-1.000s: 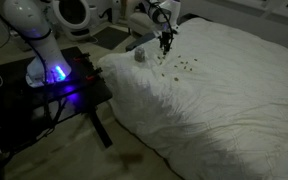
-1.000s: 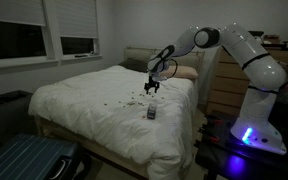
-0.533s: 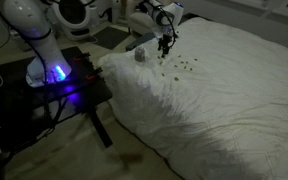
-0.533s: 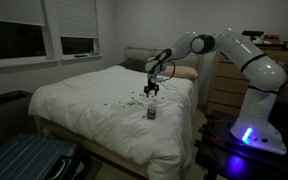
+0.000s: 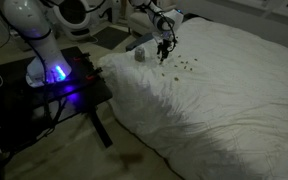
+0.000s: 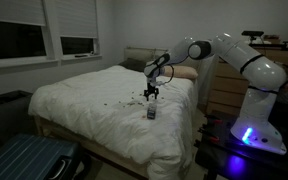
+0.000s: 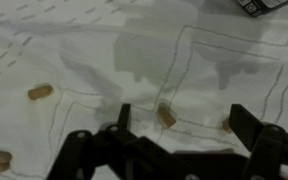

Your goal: Pick up the small objects from the bed and put them in the jar

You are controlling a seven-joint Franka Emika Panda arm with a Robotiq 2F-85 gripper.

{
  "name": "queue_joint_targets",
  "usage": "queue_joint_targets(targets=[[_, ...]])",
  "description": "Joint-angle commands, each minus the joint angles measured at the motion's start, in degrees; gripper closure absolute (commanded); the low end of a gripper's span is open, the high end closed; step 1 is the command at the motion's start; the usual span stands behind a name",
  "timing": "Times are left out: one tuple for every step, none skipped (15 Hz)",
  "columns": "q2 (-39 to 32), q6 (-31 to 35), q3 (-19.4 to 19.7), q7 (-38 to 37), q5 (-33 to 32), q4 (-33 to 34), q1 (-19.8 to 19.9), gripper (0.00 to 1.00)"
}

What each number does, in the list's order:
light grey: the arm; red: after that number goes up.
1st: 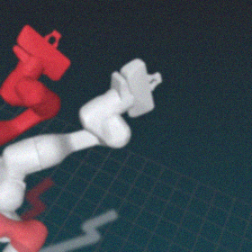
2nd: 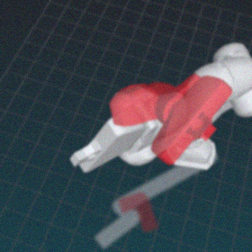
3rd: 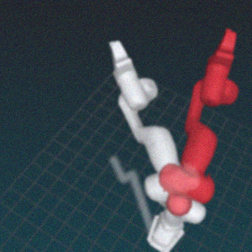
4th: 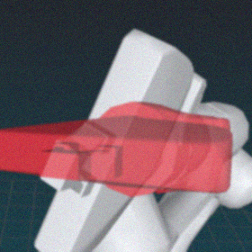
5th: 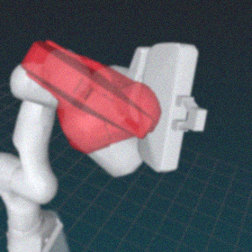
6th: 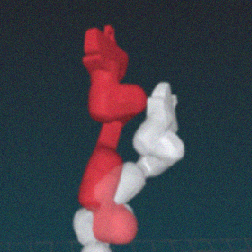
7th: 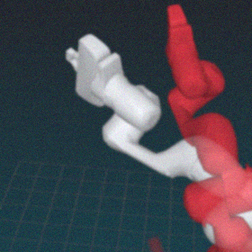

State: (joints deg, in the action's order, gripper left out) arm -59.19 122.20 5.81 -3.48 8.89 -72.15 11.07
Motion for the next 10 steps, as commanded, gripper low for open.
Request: queue_joint_targets(targets=[[-2.8, -0.4, 0.0, -0.1, -1.5, 3.8, 0.4, 0.0], [-3.3, -0.3, 0.0, -0.1, -1.6, 4.3, 0.4, 0.0], [-3.7, 0.1, 0.0, -0.2, -1.7, 4.7, 0.4, 0.0], [-4.2, 0.2, 0.0, -0.2, -1.9, 5.1, 0.4, 0.0], [-4.5, 0.7, 0.0, -0.3, -2.0, 5.3, 0.4, 0.0], [-4.8, 1.1, -0.1, -0.1, -2.1, 5.6, 0.4, 0.0], [-5.2, 1.3, 0.0, -0.2, -2.2, 5.9, 0.3, 0.0], [-5.5, 1.6, -0.1, -0.3, -2.3, 6.2, 0.3, 0.0], [-5.8, 1.7, -0.1, -0.2, -2.3, 6.5, 0.3, 0.0], [-6.1, 1.8, -0.1, -0.3, -2.3, 6.8, 0.3, 0.0]])
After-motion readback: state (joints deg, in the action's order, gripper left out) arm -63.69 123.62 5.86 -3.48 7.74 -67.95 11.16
